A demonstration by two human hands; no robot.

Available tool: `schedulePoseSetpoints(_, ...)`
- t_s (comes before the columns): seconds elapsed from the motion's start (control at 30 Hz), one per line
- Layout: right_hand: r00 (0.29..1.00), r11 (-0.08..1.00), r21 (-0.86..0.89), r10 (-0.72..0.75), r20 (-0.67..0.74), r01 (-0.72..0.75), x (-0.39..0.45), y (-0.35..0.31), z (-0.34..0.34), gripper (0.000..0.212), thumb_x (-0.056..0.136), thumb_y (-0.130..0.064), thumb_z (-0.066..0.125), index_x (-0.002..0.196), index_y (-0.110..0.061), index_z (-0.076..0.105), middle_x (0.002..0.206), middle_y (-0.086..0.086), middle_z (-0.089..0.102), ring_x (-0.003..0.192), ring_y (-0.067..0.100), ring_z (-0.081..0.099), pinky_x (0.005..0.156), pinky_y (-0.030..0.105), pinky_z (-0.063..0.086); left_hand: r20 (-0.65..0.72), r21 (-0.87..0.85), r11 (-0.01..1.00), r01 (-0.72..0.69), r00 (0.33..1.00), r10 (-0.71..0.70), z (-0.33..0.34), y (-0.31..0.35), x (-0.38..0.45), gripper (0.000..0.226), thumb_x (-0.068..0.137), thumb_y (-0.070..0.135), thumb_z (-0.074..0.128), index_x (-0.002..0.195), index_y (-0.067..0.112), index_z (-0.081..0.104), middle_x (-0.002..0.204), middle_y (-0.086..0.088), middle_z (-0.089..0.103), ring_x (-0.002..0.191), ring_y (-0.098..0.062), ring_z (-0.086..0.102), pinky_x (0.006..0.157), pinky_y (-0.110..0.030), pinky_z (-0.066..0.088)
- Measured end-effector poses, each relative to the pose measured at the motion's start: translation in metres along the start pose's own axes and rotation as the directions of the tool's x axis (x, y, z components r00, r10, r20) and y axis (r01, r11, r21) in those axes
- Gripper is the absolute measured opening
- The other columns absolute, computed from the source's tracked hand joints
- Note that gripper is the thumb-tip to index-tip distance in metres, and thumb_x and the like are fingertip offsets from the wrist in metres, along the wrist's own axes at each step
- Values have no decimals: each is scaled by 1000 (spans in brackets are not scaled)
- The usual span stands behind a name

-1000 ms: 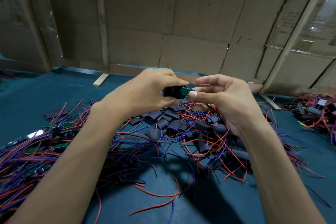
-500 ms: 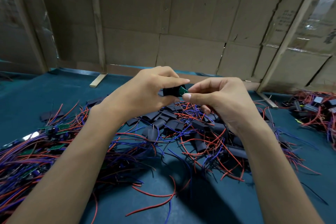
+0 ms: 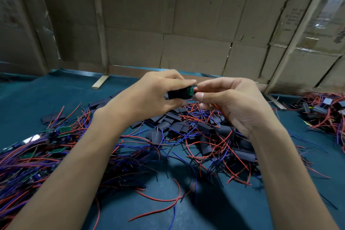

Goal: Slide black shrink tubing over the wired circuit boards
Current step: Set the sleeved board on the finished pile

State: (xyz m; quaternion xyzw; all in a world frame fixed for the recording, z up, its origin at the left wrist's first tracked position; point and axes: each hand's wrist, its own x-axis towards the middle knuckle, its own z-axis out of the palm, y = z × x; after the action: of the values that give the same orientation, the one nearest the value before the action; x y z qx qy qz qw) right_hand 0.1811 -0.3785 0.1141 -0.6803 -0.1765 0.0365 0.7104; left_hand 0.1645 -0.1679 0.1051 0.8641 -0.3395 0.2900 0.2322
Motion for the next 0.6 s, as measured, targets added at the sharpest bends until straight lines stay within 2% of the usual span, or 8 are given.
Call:
schedulePoseSetpoints(0.13, 997, 991, -117, -68, -42, 63, 1, 2, 6, 17, 75, 9, 81, 75, -8, 76, 73, 10, 75, 52, 13, 64, 43, 19, 47, -16, -10, 1000, -19, 1000, 19, -2, 3, 1, 51, 81, 8, 83, 129, 4, 66, 112, -9, 72, 102, -24, 68, 92, -41, 51)
schedulePoseSetpoints(0.23, 998, 999, -35, -42, -48, 40, 2, 4, 7, 14, 82, 8, 74, 79, -6, 71, 70, 7, 72, 47, 11, 58, 38, 20, 40, -17, -21, 1000, -23, 1000, 22, -1, 6, 3, 54, 80, 10, 85, 130, 8, 66, 111, -6, 73, 102, -22, 68, 92, -37, 52)
schedulePoseSetpoints(0.33, 1000, 997, 83, 3, 4, -4, 1, 2, 6, 8, 84, 2, 73, 87, -2, 67, 70, 9, 69, 51, 14, 61, 36, 21, 38, -31, -33, 999, -13, 999, 12, 1, 8, 3, 57, 79, 12, 86, 131, 8, 65, 117, -5, 73, 105, -19, 68, 92, -20, 48)
schedulePoseSetpoints(0.43, 1000, 999, 32, 7, -13, -6, 0, 1, 2, 25, 68, -4, 83, 88, -2, 67, 70, 7, 68, 48, 10, 59, 36, 19, 36, -40, -50, 999, 0, 999, -2, 3, 10, 4, 56, 79, 12, 86, 130, 7, 65, 116, -8, 70, 106, -21, 67, 92, -30, 51)
schedulePoseSetpoints(0.5, 998, 1000, -23, 3, -55, -4, 1, 1, -1, 22, 68, -1, 85, 82, -5, 68, 66, 7, 68, 41, 10, 51, 35, 18, 35, -34, -69, 998, 9, 999, -11, 5, 9, 4, 58, 79, 15, 86, 132, 8, 64, 116, -9, 66, 108, -20, 64, 93, -27, 49)
schedulePoseSetpoints(0.6, 983, 999, -35, -29, -181, 23, 3, -5, -17, 17, 72, 3, 82, 76, -8, 70, 61, 9, 67, 38, 12, 43, 34, 19, 32, 51, -139, 975, 175, 984, -169, 3, -3, 0, 64, 83, 30, 82, 141, 18, 57, 123, 0, 59, 114, -10, 59, 98, -20, 45)
